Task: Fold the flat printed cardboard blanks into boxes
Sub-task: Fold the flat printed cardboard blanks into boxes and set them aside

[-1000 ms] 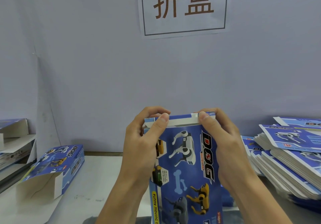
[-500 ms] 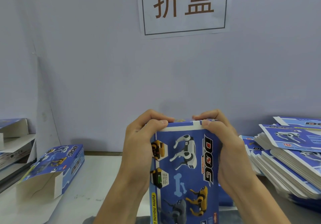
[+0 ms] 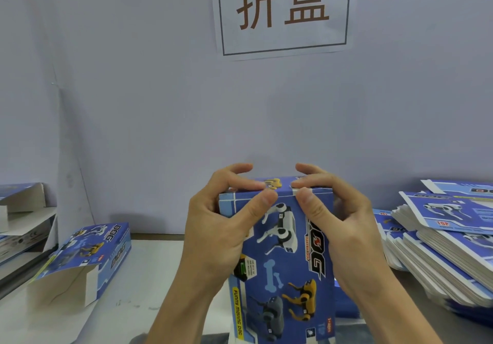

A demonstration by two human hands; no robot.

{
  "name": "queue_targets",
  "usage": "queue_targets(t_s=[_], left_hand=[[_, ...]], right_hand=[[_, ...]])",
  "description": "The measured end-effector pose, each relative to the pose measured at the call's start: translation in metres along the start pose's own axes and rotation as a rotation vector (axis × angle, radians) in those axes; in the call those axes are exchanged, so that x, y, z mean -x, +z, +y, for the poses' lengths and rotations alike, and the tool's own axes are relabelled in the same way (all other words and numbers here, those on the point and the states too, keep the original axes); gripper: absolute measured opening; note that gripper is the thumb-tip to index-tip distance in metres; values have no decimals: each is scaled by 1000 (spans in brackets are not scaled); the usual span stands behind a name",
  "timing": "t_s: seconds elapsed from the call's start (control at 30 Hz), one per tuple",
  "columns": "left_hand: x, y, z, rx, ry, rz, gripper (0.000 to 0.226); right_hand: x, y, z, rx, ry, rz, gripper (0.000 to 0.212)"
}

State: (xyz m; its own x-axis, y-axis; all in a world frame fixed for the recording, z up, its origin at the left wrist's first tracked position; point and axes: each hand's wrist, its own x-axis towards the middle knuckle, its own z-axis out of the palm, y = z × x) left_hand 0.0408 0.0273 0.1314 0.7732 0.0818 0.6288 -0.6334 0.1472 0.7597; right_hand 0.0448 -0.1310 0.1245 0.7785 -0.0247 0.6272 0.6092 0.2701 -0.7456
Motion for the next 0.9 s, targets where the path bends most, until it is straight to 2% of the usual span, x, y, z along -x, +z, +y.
queue_targets(t_s=[0.1, 0.23, 0.47, 0.6, 0.67, 0.73, 0.8, 0.9], left_hand=[[1, -1, -1, -45, 42, -58, 22], [2, -4, -2, -1, 25, -94, 12], [2, -2, -1, -39, 36, -110, 10], [0, -7, 2, -101, 51, -120, 13], [-2, -11, 3, -158, 82, -108, 19], [-4, -16, 3, -173, 146, -21, 21], [-8, -20, 3, -206, 219, 146, 24], [-14, -28, -4, -56, 172, 437, 45]], right_hand=[[-1, -3, 1, -28, 7, 17, 14], [-1, -7, 4, -86, 52, 6, 14], [-1, -10, 1, -116, 75, -6, 41], [0, -6, -1, -10, 6, 44, 14], [0, -3, -3, 54, -54, 47, 24], [-1, -1, -7, 132, -131, 94, 33], [-2, 1, -9, 237, -224, 171, 31], [-2, 7, -10, 418, -371, 247, 29]])
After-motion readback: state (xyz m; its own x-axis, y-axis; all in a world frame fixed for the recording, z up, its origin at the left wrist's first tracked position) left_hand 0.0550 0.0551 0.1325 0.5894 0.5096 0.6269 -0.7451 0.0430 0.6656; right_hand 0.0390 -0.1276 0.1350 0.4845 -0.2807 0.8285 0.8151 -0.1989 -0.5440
